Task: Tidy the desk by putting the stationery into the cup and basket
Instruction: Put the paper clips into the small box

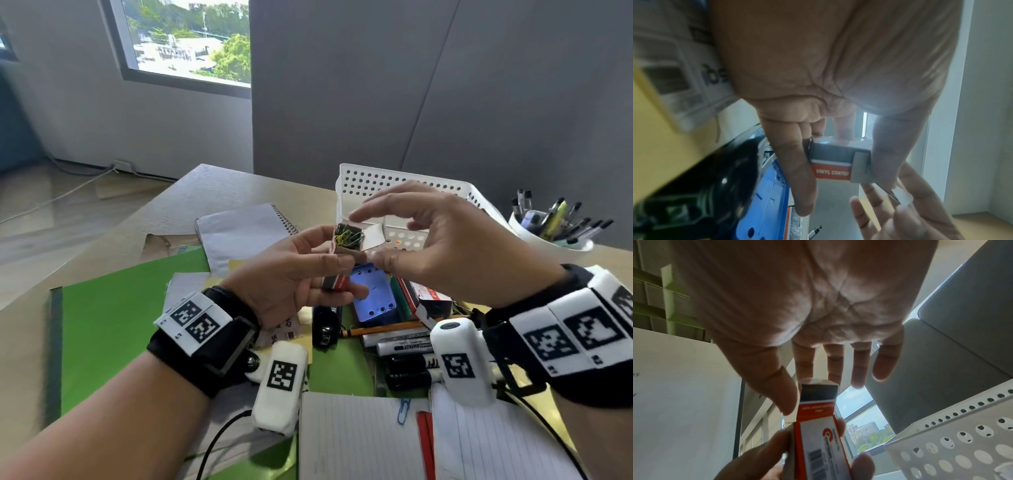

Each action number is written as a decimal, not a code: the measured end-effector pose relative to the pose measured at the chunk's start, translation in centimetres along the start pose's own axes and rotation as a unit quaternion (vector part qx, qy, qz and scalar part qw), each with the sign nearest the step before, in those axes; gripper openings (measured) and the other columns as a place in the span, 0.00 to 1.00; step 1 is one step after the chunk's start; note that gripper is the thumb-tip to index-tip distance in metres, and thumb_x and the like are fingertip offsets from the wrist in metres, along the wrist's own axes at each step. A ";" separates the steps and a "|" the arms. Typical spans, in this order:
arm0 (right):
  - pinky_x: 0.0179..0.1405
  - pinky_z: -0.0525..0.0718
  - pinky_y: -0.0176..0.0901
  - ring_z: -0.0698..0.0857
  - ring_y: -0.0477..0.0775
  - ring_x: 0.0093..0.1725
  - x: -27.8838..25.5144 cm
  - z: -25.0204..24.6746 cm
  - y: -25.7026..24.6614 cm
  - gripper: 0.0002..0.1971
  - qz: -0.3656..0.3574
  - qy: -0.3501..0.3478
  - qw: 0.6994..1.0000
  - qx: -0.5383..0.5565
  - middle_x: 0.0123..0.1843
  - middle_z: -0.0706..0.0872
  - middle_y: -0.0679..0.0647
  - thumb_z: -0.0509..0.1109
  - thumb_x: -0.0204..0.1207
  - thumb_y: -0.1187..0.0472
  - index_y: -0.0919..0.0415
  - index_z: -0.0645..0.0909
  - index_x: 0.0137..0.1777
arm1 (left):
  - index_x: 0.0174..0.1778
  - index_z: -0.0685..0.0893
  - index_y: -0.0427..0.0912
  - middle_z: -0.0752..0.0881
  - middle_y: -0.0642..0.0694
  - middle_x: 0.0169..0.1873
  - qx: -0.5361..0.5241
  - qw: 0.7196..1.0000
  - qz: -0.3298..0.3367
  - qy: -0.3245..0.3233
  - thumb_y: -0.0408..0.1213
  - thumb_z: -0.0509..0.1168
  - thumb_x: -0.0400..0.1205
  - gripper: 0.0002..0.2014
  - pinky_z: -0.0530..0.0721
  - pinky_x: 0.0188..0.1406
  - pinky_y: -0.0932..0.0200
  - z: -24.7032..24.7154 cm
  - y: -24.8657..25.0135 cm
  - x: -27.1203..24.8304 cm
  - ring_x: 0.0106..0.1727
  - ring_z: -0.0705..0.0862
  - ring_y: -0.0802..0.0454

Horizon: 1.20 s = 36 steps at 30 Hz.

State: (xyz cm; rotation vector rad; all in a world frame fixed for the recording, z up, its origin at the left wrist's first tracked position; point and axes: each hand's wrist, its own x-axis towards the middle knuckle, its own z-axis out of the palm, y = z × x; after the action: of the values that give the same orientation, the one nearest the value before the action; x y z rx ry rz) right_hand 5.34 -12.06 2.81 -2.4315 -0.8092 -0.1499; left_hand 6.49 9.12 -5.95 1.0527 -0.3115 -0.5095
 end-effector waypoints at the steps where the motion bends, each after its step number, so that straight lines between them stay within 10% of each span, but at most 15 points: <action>1: 0.64 0.77 0.26 0.80 0.36 0.67 0.0 0.3 0.1 0.16 0.011 -0.013 1.000 0.005 0.64 0.83 0.36 0.80 0.74 0.58 0.39 0.89 0.59 | 0.68 0.84 0.44 0.91 0.40 0.57 0.001 1.000 -0.001 -0.002 0.30 0.72 0.77 0.22 0.92 0.48 0.50 0.0 0.0 0.0 0.53 0.91 0.31; 8: 0.59 0.90 0.49 0.89 0.46 0.57 -0.2 1.6 0.6 0.17 0.045 0.039 0.984 0.167 0.55 0.89 0.43 0.78 0.76 0.67 0.46 0.89 0.60 | 0.74 0.83 0.44 0.87 0.36 0.66 -0.030 0.998 -0.005 -0.049 0.46 0.81 0.74 0.32 0.91 0.53 0.47 0.0 0.1 -0.2 0.57 0.90 0.28; 15: 0.53 0.87 0.42 0.83 0.48 0.54 -0.4 2.5 1.1 0.20 0.042 0.006 0.985 0.165 0.60 0.84 0.52 0.75 0.76 0.71 0.42 0.92 0.54 | 0.76 0.82 0.39 0.87 0.33 0.62 -0.070 0.996 -0.036 -0.036 0.48 0.62 0.84 0.26 0.93 0.50 0.45 -0.4 0.0 0.0 0.57 0.89 0.25; 23: 0.60 0.89 0.49 0.86 0.45 0.60 -0.5 1.8 0.8 0.19 0.044 0.035 0.982 0.182 0.62 0.86 0.43 0.78 0.72 0.57 0.41 0.88 0.62 | 0.69 0.84 0.39 0.87 0.32 0.62 -0.052 0.998 -0.014 0.030 0.45 0.68 0.82 0.21 0.92 0.49 0.47 -0.3 -0.1 0.1 0.53 0.91 0.26; 27: 0.47 0.89 0.46 0.90 0.47 0.47 -0.8 0.1 0.5 0.13 0.066 0.059 0.981 0.171 0.53 0.89 0.45 0.77 0.71 0.57 0.46 0.85 0.55 | 0.61 0.84 0.39 0.86 0.30 0.64 -0.068 0.995 0.015 0.071 0.43 0.69 0.81 0.16 0.93 0.47 0.48 -0.4 -0.1 0.1 0.52 0.91 0.25; 33: 0.30 0.78 0.27 0.84 0.33 0.37 -1.3 -0.6 -1.6 0.06 0.053 -0.220 0.972 -0.055 0.38 0.86 0.29 0.78 0.75 0.57 0.42 0.89 0.46 | 0.61 0.84 0.39 0.83 0.31 0.62 -0.064 0.991 0.021 0.115 0.44 0.72 0.81 0.17 0.94 0.43 0.51 -0.4 -0.2 0.3 0.49 0.92 0.28; 36: 0.41 0.85 0.35 0.84 0.36 0.44 -2.3 1.7 -2.0 0.13 -0.003 -0.330 0.922 -0.203 0.46 0.86 0.33 0.80 0.71 0.48 0.39 0.87 0.55 | 0.63 0.85 0.39 0.83 0.32 0.64 -0.049 0.993 0.011 0.106 0.44 0.70 0.83 0.16 0.94 0.44 0.51 -0.4 -0.2 0.3 0.52 0.91 0.27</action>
State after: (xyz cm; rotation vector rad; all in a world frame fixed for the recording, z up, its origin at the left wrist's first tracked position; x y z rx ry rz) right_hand 2.21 -10.93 1.72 -2.9084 -1.1603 0.5923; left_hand 6.84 9.16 -6.31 0.9969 -0.1088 -0.3853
